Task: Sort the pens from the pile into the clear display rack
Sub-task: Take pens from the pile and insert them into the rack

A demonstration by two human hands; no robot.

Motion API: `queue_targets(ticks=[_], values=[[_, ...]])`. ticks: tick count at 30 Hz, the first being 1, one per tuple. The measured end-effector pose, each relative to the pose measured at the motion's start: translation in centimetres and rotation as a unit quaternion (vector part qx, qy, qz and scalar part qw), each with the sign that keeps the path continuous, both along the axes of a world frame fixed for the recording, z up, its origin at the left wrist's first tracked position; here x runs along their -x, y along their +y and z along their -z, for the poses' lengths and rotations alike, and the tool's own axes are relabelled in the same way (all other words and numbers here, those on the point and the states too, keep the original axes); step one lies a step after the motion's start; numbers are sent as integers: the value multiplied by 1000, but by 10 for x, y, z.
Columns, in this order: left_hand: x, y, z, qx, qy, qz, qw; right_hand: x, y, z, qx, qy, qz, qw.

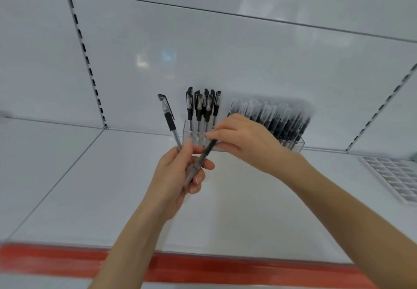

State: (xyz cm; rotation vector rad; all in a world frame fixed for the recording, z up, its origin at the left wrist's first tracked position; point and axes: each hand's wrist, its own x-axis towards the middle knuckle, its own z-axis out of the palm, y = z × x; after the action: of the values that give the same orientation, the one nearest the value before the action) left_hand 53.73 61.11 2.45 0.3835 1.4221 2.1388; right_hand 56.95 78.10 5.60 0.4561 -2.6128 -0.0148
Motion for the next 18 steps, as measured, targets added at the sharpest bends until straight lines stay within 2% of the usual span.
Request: queue_targets(ticks=[2,3,4,5,6,8,10,11,15,18], values=[[-2,1,0,-1,-9,12,1000,-2,5,6,-29,13,7,999],[-2,1,0,-5,-15,12,1000,-4,7,8,-11,11,17,1000],[-1,1,0,-11,-21,5,1000,-6,7,9,38,11,34,999],[1,0,1,-15,-24,-6,1000,-9,6,8,127,15,59,990],[2,-1,3,-11,-18,-21,1000,-13,5,7,235,10,91,968],[3,-1,8,16,13,-40,999,-22,-4,5,431,-17,110,896],[-1,0,13,37,41,-25,998,-29,-17,9,547,-40,82,832],[-4,1,14,41,51,-7,998,-31,-23,11,573,-54,73,815],[-7,2,17,70,96,22,993,-33,-27,15,579,-105,79,804],[-4,0,20,86,100,10,991,-31,-12,-2,624,-67,85,774]])
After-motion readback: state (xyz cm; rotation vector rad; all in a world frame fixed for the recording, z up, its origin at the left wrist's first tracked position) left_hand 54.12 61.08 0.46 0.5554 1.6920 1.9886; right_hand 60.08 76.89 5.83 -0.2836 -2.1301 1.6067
